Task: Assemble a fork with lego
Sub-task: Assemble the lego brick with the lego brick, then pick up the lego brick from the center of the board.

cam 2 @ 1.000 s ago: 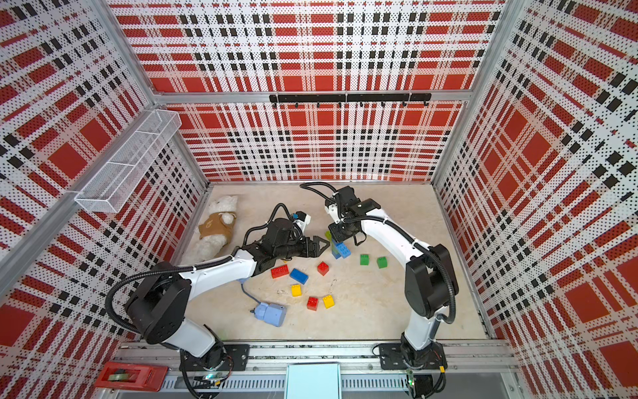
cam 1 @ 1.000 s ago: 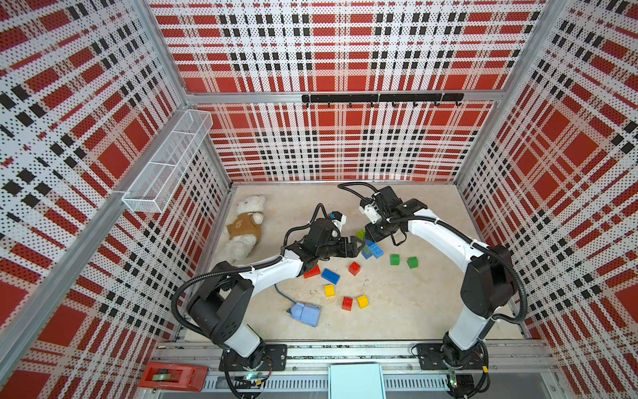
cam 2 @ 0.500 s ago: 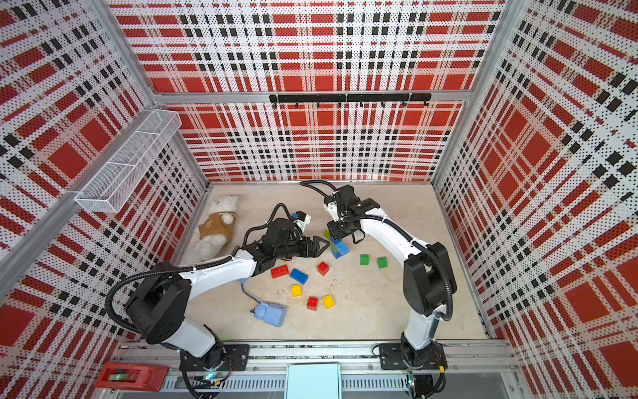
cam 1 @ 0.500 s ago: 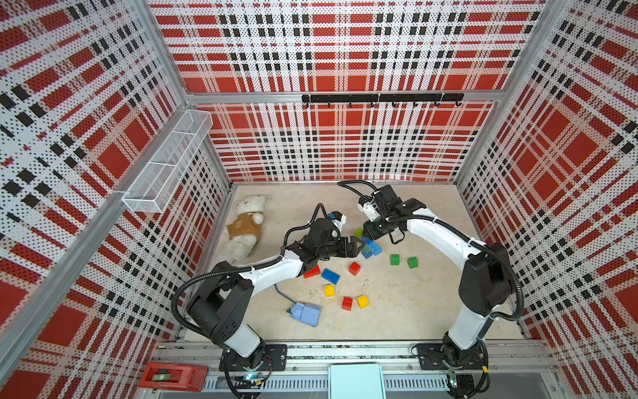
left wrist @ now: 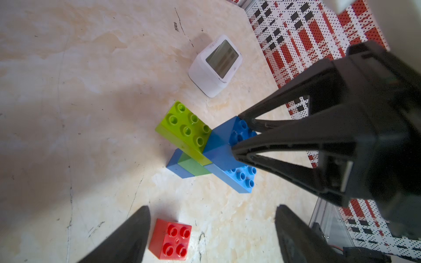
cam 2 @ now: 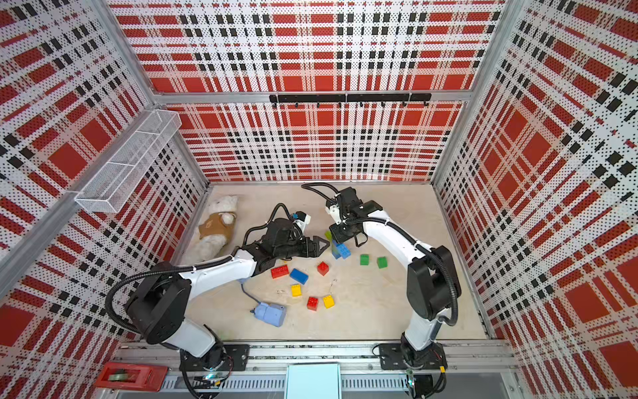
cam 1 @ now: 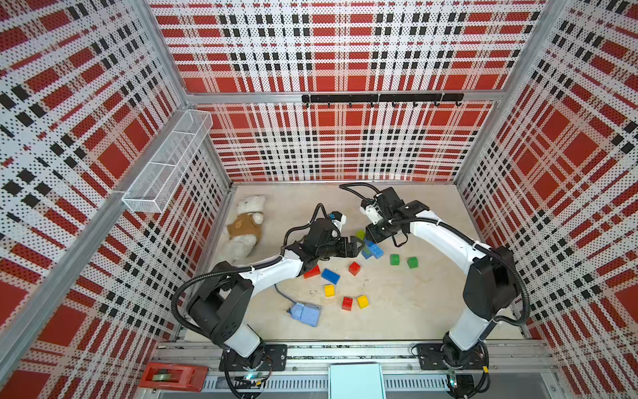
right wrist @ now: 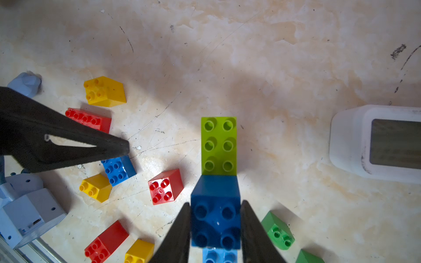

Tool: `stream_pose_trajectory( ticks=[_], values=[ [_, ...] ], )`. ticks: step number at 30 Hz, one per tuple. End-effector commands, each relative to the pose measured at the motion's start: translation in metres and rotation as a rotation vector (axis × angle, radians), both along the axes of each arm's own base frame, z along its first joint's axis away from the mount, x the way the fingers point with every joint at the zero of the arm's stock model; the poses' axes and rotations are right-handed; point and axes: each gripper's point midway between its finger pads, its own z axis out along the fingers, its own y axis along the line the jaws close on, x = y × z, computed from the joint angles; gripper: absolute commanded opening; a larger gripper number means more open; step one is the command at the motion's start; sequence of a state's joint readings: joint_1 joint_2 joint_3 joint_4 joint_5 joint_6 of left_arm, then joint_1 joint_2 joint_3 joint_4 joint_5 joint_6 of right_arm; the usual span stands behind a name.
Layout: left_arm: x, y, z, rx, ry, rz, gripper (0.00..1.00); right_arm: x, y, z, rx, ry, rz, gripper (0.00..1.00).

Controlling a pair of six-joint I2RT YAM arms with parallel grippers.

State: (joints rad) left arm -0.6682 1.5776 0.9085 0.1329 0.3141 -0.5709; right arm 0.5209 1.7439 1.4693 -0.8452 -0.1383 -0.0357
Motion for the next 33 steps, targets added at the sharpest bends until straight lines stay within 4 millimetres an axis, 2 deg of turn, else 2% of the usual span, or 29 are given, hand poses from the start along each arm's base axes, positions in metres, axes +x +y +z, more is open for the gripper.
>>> stream_pose_trajectory(
  ticks=[1,6,10,14,18,23,27,31,33],
  values=[
    [0.005,-0.002,0.005,-0.003,-0.017,-0.003,0.88,-0.026,-0.011,-0.029,-0.072,0.136,0.010,0.39],
    [0.006,-0.003,0.006,-0.005,-0.020,-0.005,0.88,-0.019,-0.006,-0.015,-0.040,0.097,0.006,0.51],
    [0.006,-0.003,0.008,-0.007,-0.024,-0.007,0.88,-0.013,-0.001,0.004,0.012,0.048,-0.004,0.62],
    [0.006,-0.003,0.011,-0.010,-0.029,-0.007,0.88,-0.006,0.002,0.024,0.051,-0.008,-0.017,0.68],
    [0.006,-0.001,0.011,-0.004,-0.033,-0.003,0.88,-0.005,-0.004,0.033,0.055,-0.046,-0.039,0.70],
    [0.003,0.002,0.017,0.010,-0.054,0.005,0.88,-0.005,-0.022,0.047,0.103,-0.127,-0.121,0.69],
    [-0.006,-0.005,0.019,0.064,-0.085,-0.017,0.88,-0.007,-0.052,0.051,0.187,-0.171,-0.272,0.64],
    [-0.021,-0.023,0.018,0.111,-0.112,-0.072,0.87,-0.015,-0.096,0.021,0.211,-0.111,-0.468,0.57],
    [-0.028,-0.034,0.018,0.134,-0.129,-0.101,0.87,-0.020,-0.110,0.005,0.199,-0.081,-0.523,0.55]
  ],
)
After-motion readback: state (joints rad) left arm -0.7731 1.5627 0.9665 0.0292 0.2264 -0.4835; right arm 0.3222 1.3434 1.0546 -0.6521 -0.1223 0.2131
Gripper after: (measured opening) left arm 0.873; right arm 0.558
